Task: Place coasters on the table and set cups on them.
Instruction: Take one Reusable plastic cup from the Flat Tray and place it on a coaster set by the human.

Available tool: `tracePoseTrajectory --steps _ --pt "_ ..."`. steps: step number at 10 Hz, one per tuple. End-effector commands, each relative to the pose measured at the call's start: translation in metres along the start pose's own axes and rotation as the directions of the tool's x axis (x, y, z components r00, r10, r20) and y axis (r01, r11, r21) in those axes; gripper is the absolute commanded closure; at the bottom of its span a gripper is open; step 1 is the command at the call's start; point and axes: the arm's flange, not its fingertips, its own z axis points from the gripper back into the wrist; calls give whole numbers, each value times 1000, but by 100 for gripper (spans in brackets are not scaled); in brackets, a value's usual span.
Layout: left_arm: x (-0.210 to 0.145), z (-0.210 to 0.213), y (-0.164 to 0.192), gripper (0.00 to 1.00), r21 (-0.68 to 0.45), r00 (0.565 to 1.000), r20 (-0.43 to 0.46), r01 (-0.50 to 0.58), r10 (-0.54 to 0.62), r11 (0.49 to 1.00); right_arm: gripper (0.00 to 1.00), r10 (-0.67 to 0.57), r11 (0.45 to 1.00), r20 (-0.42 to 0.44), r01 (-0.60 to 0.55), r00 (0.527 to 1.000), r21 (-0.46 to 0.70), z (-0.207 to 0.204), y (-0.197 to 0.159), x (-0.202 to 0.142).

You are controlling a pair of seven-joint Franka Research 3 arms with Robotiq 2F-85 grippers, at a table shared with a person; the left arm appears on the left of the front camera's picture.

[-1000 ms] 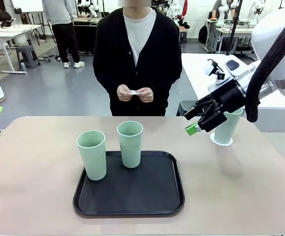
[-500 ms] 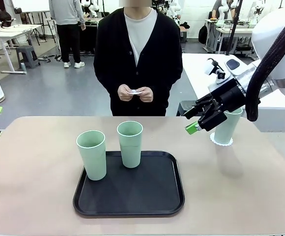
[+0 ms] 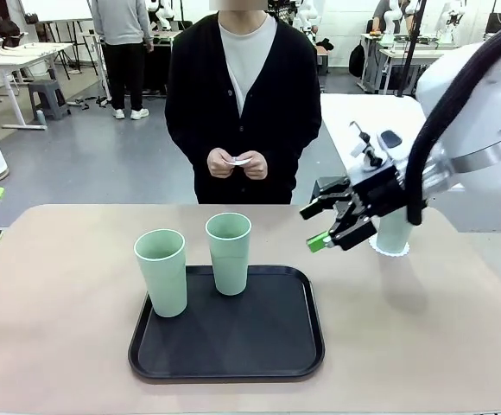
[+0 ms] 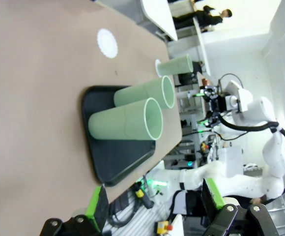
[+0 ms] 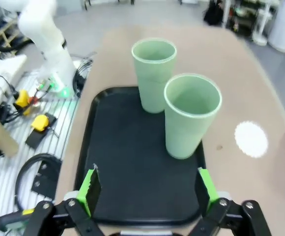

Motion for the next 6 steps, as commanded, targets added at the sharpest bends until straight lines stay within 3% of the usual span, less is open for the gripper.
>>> tracePoseTrajectory --steps 1,4,6 --pt "0 1 0 0 -11 1000 4 5 -5 1000 0 -6 1000 152 7 988 -5 -24 -27 -22" --pt "0 1 0 0 -11 1000 4 5 -5 1000 0 -25 994 269 53 963 -96 -38 -32 -38" --pt "0 1 0 0 -11 1000 4 5 -5 1000 0 -8 992 270 42 963 -119 -54 -28 -44"
